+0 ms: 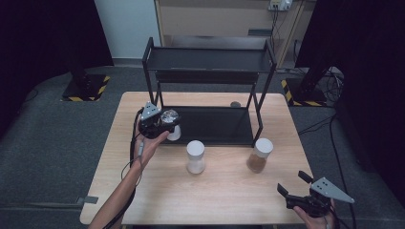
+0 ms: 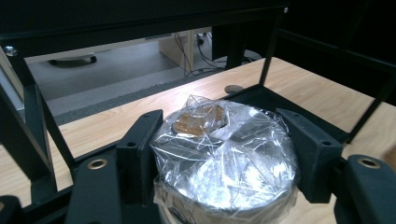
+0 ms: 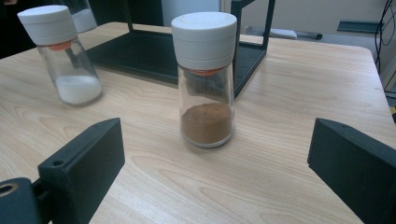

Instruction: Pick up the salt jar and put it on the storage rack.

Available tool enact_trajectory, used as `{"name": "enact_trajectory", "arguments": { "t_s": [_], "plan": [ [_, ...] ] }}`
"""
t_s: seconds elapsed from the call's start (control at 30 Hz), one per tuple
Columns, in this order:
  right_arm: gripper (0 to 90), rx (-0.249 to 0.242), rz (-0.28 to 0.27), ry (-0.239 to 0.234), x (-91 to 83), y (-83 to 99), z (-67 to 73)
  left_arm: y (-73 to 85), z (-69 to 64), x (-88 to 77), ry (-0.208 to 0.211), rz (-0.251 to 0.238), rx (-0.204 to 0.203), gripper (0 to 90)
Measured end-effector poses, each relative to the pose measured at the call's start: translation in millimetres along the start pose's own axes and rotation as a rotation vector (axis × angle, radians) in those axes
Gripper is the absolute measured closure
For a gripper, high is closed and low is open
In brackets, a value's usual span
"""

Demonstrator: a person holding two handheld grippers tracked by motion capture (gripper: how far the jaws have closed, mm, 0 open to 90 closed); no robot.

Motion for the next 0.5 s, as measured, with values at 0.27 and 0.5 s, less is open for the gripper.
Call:
{"name": "enact_trajectory", "arguments": {
  "t_s": [0.27,0.5],
  "plan": [
    [4.4,0.003,0.001,-0.005,0.1,0.2,-0.4,4.8,-1.3,18.9,-0.026,0.004,0.002,34.1],
    [4.5,0.005,0.001,-0.006,0.2,0.3,-0.8,10.6,-7.3,34.6,-0.038,0.024,0.024,34.1]
  ]
}}
Point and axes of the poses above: each handheld gripper's, and its own axes: x roughly forward along the jaws, y roughly out of its underside, z roughly to its left, the point moved 10 cm from there along x, roughly forward along the jaws, and after that the axes turned 12 degrees about -y, right-handed, at the moved point
